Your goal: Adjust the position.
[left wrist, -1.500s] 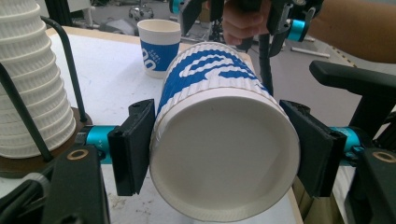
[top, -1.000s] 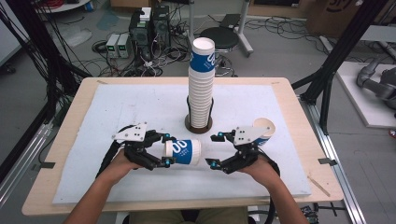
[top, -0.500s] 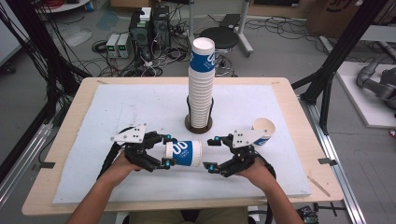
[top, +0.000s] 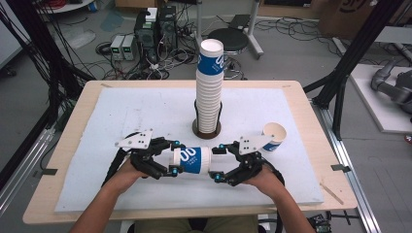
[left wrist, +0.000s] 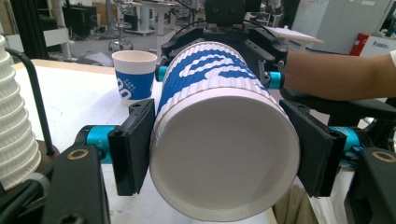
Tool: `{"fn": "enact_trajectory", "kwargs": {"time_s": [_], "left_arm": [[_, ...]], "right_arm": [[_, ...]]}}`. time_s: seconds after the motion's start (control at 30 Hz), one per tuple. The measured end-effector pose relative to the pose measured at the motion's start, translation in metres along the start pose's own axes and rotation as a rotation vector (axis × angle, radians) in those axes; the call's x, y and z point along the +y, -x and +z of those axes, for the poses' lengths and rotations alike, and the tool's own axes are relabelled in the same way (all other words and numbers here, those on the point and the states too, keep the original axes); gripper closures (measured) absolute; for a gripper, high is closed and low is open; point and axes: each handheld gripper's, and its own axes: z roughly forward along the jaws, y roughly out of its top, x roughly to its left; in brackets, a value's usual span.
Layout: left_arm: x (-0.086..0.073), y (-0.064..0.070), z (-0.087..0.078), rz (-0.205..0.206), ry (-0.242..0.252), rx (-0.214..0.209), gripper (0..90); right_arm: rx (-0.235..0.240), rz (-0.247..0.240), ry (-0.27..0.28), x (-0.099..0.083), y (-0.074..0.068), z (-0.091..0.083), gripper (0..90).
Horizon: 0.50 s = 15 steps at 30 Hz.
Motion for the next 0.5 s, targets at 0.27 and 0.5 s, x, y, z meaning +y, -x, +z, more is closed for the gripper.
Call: {"fn": "enact_trajectory", "kwargs": {"time_s": [0.27,0.5], "left_arm": [[-0.0009,-0.0010,0.0026,-0.018,0.016,-0.029,30.3],[-0.0009,-0.0006,0.0033,-0.018,0.020,-0.040,30.4]], "right_arm": [[0.031,0.016,-0.018,-0.0011,0.0020,0.0067,18.4],[0.045,0.019,-0.013,-0.0008,0.0030,0.0074,18.3]]}}
